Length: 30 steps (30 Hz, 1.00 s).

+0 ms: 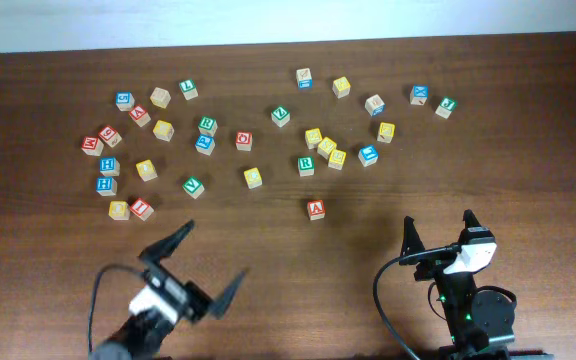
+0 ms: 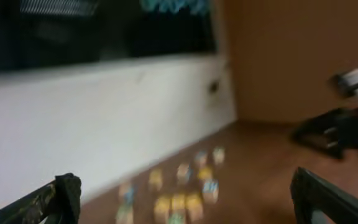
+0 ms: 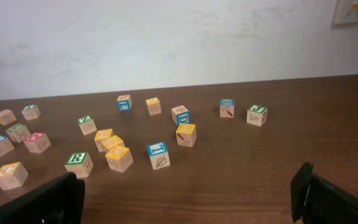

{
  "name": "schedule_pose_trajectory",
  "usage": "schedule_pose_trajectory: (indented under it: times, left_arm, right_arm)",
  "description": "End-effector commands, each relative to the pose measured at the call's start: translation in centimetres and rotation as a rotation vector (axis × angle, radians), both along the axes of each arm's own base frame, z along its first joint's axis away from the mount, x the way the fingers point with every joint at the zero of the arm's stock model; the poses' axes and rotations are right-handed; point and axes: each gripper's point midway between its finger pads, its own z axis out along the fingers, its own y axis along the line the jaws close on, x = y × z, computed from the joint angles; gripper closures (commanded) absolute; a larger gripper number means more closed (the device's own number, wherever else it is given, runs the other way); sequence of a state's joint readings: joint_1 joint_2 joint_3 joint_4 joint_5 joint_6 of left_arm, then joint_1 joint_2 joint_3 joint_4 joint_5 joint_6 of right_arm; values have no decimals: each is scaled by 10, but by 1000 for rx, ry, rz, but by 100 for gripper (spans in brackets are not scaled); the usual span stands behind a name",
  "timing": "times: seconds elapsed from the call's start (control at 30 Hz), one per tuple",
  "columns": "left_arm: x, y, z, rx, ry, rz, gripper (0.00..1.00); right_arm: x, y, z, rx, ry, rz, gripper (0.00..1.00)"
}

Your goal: Spell out CVPR

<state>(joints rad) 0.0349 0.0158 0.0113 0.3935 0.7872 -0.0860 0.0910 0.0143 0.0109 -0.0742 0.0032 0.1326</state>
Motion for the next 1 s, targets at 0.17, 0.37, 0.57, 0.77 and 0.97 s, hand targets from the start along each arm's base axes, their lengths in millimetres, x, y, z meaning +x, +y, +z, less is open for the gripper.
schedule_pose_trajectory:
  times: [0.17, 0.37, 0.57, 0.77, 0.97]
  left_arm:
    - [8, 32, 132, -141, 114, 199, 1]
    - [58, 9, 174, -65, 487, 45, 1]
    - [136, 27, 53, 44, 1392, 276, 1]
    - [167, 20, -85, 257, 1663, 940, 1]
    - [189, -36, -183, 318, 1841, 797, 7]
  right_arm:
    - [0, -3, -4, 4, 11, -16, 2]
    - [0, -3, -4, 4, 11, -16, 2]
    - [0, -3, -4, 4, 11, -16, 2]
    - [0, -3, -4, 4, 11, -16, 2]
    - [0, -3, -4, 4, 11, -16, 2]
